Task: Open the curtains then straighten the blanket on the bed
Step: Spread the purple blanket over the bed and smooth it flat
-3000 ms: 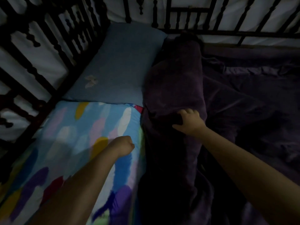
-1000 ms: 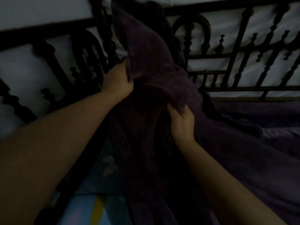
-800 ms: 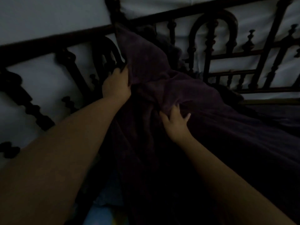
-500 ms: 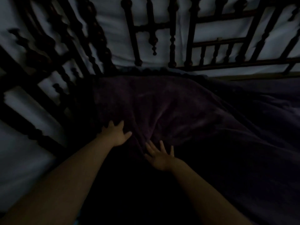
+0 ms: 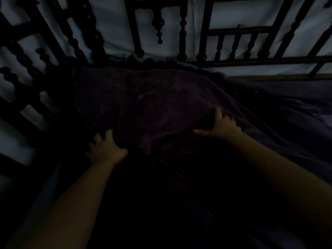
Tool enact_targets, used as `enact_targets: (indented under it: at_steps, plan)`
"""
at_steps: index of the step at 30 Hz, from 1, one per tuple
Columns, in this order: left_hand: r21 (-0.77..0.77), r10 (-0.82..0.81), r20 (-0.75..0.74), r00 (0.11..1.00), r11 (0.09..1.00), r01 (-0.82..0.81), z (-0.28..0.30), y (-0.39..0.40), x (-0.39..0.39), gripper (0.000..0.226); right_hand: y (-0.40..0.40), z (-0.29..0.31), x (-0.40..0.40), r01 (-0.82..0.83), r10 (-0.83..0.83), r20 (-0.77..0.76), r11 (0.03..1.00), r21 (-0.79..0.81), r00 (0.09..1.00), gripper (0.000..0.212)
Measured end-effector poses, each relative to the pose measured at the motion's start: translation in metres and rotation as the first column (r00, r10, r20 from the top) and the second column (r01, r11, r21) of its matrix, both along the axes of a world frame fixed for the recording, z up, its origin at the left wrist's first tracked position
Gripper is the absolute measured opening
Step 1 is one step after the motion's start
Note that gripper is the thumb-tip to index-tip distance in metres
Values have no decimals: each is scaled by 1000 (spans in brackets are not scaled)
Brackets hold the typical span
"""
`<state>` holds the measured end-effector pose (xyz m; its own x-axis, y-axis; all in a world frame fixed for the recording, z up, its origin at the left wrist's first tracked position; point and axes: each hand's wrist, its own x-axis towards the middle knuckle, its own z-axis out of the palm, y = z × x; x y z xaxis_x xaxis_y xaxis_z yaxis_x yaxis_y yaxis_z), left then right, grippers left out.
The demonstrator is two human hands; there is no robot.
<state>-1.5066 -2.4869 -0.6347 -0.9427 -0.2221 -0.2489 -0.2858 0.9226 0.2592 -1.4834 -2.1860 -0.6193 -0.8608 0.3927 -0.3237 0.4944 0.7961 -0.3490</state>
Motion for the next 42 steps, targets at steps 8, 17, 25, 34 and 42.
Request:
enact_targets:
  at_steps: [8,17,25,34,42]
  plan:
    - [304,330,-4,944,900,-313,13,-19,5,105,-27,-49,50,64,-80,-106,987,-149,991,54]
    - [214,118,-449,885,977,-22,160,-2,-30,29,-4,134,30,157,-209,-637,978,-138,742,37]
    - [57,35,-728,684,998,9,214,-11,-63,33,-7,157,-3,99,-1,-699,990,99,715,44]
    - [-190,-63,110,992,978,83,44,-29,-25,65,-125,3,23,-446,465,-40,867,225,884,62]
    - [-63,-205,173,963,974,219,15,-51,-15,66,-131,-25,8,-451,407,196,821,351,892,56]
